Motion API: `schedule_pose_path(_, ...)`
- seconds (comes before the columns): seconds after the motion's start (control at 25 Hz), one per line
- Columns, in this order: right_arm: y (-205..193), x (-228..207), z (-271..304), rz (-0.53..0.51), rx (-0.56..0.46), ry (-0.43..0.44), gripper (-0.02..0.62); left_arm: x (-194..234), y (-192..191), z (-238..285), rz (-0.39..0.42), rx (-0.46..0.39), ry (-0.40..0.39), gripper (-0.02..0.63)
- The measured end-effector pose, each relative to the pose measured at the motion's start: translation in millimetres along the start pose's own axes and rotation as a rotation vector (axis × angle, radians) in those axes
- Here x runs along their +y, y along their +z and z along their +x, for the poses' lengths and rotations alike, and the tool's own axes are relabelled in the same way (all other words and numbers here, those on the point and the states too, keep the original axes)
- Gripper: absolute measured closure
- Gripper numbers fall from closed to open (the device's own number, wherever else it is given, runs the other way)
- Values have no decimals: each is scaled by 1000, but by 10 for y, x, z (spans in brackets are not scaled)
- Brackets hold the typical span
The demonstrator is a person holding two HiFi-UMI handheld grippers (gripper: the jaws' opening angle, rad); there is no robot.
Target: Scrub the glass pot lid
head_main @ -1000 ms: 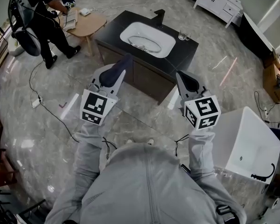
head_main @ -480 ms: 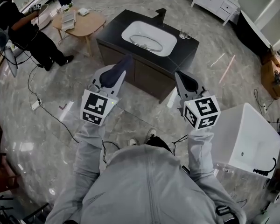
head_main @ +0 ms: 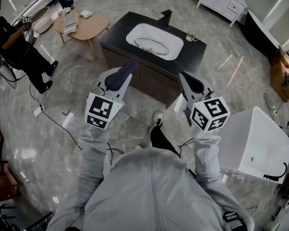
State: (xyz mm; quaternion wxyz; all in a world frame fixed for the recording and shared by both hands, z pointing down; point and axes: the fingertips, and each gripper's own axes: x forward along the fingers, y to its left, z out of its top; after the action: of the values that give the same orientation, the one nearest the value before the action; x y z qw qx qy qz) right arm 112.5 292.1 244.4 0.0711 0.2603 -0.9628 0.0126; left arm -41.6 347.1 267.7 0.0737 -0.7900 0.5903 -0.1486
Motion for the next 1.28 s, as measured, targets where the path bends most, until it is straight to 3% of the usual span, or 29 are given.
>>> schedule_pose_path(0.4, -30, -355, 441, -32, 23, 13, 566, 278, -72, 456, -3, 13, 5, 522)
schedule_pose_path(0.56, -18, -638, 658, -67, 11, 0, 566, 409, -136, 794, -6, 27, -2, 522)
schedule_pose_path(1.28, 77, -2001, 1740, -48, 40, 22, 566, 1112, -135, 2292, -34, 70, 14, 522)
